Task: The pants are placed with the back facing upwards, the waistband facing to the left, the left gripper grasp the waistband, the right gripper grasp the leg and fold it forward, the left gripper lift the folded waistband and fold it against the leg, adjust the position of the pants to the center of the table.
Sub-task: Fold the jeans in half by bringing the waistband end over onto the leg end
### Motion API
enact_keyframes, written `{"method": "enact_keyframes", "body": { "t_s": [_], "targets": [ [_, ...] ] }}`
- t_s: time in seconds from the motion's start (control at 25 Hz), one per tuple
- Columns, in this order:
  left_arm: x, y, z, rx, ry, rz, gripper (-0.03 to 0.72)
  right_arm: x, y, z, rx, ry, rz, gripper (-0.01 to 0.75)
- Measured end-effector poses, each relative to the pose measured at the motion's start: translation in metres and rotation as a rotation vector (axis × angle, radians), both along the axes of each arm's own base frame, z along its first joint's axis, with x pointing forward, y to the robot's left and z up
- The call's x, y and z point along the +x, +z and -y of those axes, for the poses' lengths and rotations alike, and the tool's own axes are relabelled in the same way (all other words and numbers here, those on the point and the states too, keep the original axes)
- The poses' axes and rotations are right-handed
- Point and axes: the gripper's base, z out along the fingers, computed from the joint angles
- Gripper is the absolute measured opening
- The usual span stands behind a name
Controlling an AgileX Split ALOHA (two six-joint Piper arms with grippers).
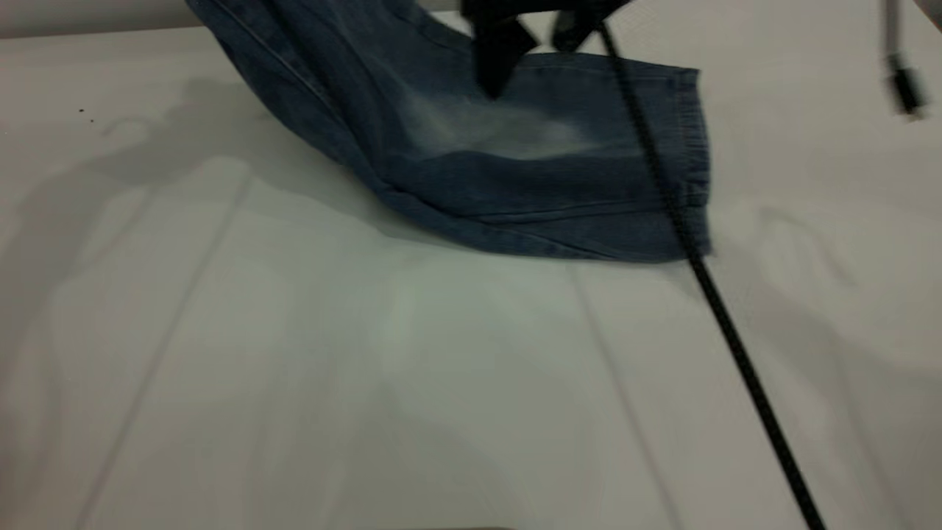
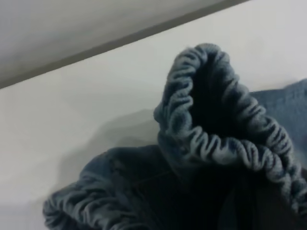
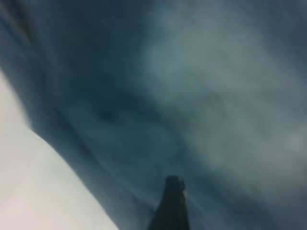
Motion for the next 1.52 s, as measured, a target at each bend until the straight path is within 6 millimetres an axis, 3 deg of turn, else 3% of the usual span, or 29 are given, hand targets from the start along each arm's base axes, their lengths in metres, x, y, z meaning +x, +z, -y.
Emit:
{"method": "enact_keyframes", "body": {
  "t_s": [0.32, 0.44, 0.76, 0.84, 0.96, 1.12, 1.24, 1.36, 1.52],
  "targets": [
    [-0.003, 0.022, 0.001, 0.043, -0.059, -0.028, 0.073, 0.004, -0.059, 0.004, -0.048, -0.013, -0.087, 0.584],
    [-0.004, 0.027, 0.001, 0.049, -0.079, -0.033, 0.073, 0.004, -0.072, 0.005, -0.057, -0.014, -0.107, 0.582],
    [-0.005, 0.031, 0.002, 0.057, -0.098, -0.037, 0.073, 0.001, -0.075, -0.003, -0.042, -0.012, -0.105, 0.560],
    [-0.005, 0.031, 0.004, 0.058, -0.105, -0.039, 0.073, 0.003, -0.068, -0.006, -0.036, -0.008, -0.098, 0.560],
    [-0.006, 0.031, 0.017, 0.059, -0.135, -0.041, 0.073, 0.009, -0.031, -0.009, -0.022, 0.011, -0.049, 0.560],
    [-0.011, 0.031, 0.044, 0.063, -0.203, -0.047, 0.073, 0.012, 0.054, -0.002, 0.002, 0.029, 0.074, 0.560],
    [-0.015, 0.030, 0.066, 0.081, -0.254, -0.046, 0.073, 0.012, 0.113, 0.024, 0.027, -0.012, 0.167, 0.560],
    [-0.020, 0.029, 0.092, 0.111, -0.312, -0.037, 0.073, 0.008, 0.159, 0.058, 0.056, -0.091, 0.244, 0.560],
    [-0.029, 0.029, 0.134, 0.155, -0.379, 0.013, 0.073, -0.005, 0.198, 0.084, 0.076, -0.154, 0.295, 0.560]
  ]
}}
